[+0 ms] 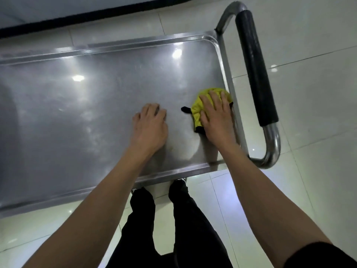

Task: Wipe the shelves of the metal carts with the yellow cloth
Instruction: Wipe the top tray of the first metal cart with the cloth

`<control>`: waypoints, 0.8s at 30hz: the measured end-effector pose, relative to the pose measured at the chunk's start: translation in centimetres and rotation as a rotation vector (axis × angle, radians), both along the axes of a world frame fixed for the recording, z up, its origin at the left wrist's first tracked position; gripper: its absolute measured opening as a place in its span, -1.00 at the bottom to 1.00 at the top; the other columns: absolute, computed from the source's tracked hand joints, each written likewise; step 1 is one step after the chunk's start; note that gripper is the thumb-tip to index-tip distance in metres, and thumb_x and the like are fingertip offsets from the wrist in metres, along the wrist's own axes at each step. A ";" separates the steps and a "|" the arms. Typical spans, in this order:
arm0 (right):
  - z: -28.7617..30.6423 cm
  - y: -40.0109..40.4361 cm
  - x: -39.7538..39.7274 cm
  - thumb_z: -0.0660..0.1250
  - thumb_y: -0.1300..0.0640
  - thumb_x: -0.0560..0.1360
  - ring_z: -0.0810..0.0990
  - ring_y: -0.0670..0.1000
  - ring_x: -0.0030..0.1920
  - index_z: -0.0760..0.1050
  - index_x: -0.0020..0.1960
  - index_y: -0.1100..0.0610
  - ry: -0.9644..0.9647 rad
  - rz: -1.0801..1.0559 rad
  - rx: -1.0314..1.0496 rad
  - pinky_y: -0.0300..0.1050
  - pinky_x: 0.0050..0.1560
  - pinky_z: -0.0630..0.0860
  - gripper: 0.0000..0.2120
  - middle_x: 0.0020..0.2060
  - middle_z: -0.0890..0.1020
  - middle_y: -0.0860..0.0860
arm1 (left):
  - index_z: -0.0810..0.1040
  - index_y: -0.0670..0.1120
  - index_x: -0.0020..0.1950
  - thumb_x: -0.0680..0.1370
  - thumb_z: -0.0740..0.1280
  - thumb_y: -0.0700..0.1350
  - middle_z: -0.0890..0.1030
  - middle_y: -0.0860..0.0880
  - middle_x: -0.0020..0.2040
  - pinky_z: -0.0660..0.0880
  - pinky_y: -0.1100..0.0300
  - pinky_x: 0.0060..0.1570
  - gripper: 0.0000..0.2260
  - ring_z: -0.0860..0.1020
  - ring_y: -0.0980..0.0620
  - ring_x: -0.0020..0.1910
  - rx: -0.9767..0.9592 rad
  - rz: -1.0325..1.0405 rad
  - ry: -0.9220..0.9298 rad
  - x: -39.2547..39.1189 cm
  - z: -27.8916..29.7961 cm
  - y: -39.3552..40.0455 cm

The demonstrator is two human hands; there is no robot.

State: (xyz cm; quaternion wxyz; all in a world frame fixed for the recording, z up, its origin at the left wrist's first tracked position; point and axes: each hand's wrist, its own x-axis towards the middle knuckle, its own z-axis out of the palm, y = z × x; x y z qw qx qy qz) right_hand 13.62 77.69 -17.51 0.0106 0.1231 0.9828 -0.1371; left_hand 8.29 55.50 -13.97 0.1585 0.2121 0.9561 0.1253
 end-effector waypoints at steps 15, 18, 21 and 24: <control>-0.1 1.7 3.0 0.11 0.06 0.64 0.00 0.23 0.57 0.27 0.51 0.02 0.022 -0.102 0.013 0.20 0.55 0.00 -0.57 0.53 0.22 0.10 | 0.47 -0.16 0.40 0.60 0.24 -0.12 0.39 -0.16 0.44 0.32 -0.12 0.37 -0.63 0.26 -0.17 0.49 0.033 -0.015 -0.033 2.0 -0.3 0.5; -0.1 0.1 3.5 0.10 0.06 0.64 0.04 0.25 0.56 0.26 0.52 0.02 0.014 -0.100 0.036 0.19 0.55 0.00 -0.56 0.53 0.24 0.10 | 0.48 -0.13 0.39 0.60 0.24 -0.10 0.41 -0.13 0.44 0.29 -0.13 0.37 -0.64 0.25 -0.16 0.49 0.019 0.018 -0.012 2.9 -0.6 -2.2; -0.1 -2.9 3.9 0.12 0.07 0.63 0.08 0.28 0.54 0.31 0.50 0.04 0.020 -0.081 0.038 0.15 0.54 0.03 -0.57 0.51 0.28 0.10 | 0.49 -0.11 0.37 0.60 0.24 -0.08 0.41 -0.13 0.41 0.28 -0.15 0.36 -0.65 0.28 -0.17 0.46 0.005 0.065 0.015 3.5 -0.8 -5.5; -0.3 -7.3 4.1 0.14 0.10 0.63 0.10 0.29 0.54 0.35 0.48 0.05 0.033 -0.062 -0.007 0.16 0.53 0.07 -0.58 0.50 0.31 0.10 | 0.54 -0.11 0.30 0.58 0.25 -0.09 0.45 -0.12 0.36 0.32 -0.15 0.31 -0.69 0.33 -0.17 0.40 -0.007 0.124 0.058 4.2 -0.6 -9.2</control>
